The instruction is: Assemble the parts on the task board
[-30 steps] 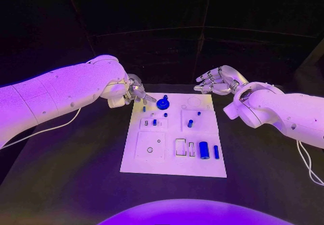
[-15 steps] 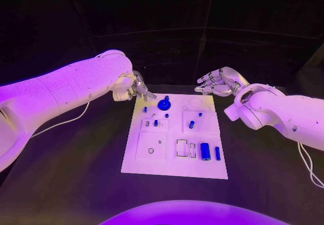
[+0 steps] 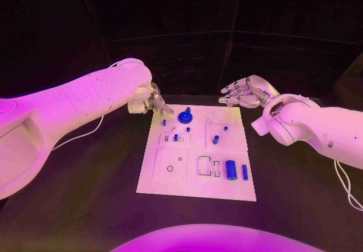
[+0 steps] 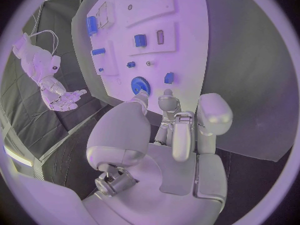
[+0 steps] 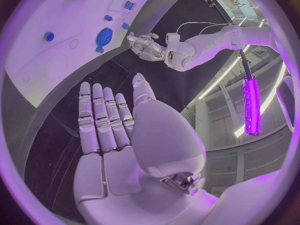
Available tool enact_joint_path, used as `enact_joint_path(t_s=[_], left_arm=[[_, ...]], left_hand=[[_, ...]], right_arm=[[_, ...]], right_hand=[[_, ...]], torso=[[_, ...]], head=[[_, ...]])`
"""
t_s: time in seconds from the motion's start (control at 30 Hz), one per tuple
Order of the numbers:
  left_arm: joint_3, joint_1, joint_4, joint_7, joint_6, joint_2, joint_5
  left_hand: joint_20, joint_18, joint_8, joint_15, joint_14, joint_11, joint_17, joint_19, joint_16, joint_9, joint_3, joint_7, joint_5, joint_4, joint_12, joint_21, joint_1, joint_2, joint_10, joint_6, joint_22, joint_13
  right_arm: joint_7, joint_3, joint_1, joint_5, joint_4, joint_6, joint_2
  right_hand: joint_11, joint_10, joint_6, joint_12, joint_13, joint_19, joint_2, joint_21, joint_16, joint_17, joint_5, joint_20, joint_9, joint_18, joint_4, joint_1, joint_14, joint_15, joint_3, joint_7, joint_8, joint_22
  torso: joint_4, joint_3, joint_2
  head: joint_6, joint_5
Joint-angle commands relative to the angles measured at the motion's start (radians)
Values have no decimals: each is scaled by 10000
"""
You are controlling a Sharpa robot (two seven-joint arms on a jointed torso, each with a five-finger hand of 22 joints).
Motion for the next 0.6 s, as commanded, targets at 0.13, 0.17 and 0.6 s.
enact_joint_path(t_s=[0.13,0.17,0.6], left_arm=[[-2,-96,-270,335,363,110,-603],[-2,-116,-302,349,375,125,-621],[-6,-256,-612,496,554,239,-698]], left_hand=[[72,16,-20,68,1005,52,2328,22,64,-30,-88,3,-27,-18,39,78,50,54,51,105,50,24],[72,16,-20,68,1005,52,2328,22,64,-30,-88,3,-27,-18,39,78,50,54,51,105,50,24],[73,1,-12,67,1011,48,2351,47,73,-52,-114,-3,-26,-28,64,133,89,75,58,141,138,39]], right_arm=[[103,6,18,33,-2,82,30],[104,6,18,33,-5,83,34],[110,6,17,33,-30,108,71]], right_hand=[[8,-52,-94,50,-15,-2,20,-36,-3,-16,26,79,-16,41,-52,-76,72,27,5,329,53,-1],[8,-52,-94,50,-15,-2,20,-36,-3,-16,26,79,-16,41,-52,-76,72,27,5,329,53,-1],[8,-59,-96,52,-16,-5,28,-38,-3,-48,31,81,-16,41,-59,-70,74,28,12,330,55,-1]], torso=[[-6,1,3],[1,0,4],[-1,6,-4]], head=[[-20,21],[-30,14],[-55,14]])
